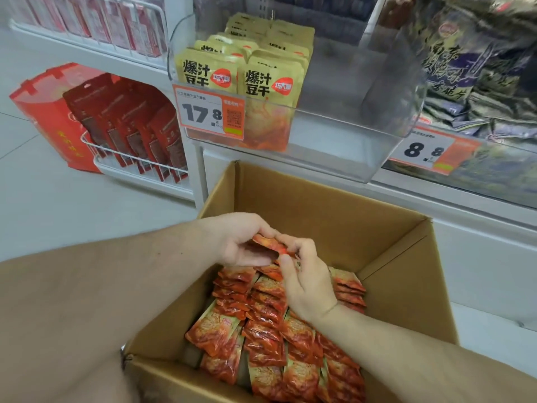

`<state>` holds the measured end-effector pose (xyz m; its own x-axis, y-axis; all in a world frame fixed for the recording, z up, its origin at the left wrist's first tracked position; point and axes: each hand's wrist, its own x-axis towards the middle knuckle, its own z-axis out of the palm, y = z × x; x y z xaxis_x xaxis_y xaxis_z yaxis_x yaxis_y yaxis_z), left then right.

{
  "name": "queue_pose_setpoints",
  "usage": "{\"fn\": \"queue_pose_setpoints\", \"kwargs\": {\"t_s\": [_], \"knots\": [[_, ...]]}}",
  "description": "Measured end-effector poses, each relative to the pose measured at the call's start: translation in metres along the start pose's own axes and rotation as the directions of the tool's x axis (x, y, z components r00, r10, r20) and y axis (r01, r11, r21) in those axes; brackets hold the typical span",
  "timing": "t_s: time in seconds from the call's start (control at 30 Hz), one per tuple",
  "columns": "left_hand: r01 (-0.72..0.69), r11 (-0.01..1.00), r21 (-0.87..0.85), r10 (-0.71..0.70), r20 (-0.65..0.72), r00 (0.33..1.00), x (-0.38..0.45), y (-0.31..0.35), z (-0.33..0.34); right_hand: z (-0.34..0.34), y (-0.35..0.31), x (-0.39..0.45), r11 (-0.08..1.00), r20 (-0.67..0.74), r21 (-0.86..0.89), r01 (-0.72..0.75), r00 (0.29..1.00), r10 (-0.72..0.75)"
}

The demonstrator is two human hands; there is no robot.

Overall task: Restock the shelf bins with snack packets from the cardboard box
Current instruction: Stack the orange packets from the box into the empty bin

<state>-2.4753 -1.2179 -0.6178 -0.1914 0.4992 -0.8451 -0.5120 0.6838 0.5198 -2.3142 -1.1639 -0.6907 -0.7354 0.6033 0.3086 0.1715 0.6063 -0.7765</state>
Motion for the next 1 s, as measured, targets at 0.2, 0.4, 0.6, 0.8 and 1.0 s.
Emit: {"fn": "queue_pose_setpoints", "kwargs": {"t_s": [0.2, 0.4, 0.6, 0.8, 1.0], "knots": [[-0.172, 0.952, 0.254, 0.192, -0.058, 0.98, 0.006, -0.011, 0.012, -0.016, 0.087, 0.006, 0.663, -0.159, -0.328, -0.673, 0.731, 0.663], [-0.174, 0.918, 0.356, 0.2, -0.037, 0.979, 0.01, -0.013, 0.011, -0.035, 0.163, -0.004, 0.26, -0.22, -0.525, -0.811, 0.424, 0.878], [-0.135, 0.885, 0.445, 0.193, -0.088, 0.977, 0.023, -0.009, -0.002, -0.019, 0.188, 0.009, 0.151, -0.228, -0.575, -0.804, 0.335, 0.914], [-0.136, 0.879, 0.458, 0.197, -0.088, 0.977, 0.024, -0.01, -0.01, -0.02, 0.181, 0.019, 0.069, -0.289, -0.502, -0.862, 0.242, 0.926], [-0.16, 0.92, 0.359, 0.2, -0.079, 0.977, 0.006, -0.017, -0.013, -0.033, 0.139, 0.035, 0.071, -0.204, 0.002, -0.997, 0.069, 0.977]]}}
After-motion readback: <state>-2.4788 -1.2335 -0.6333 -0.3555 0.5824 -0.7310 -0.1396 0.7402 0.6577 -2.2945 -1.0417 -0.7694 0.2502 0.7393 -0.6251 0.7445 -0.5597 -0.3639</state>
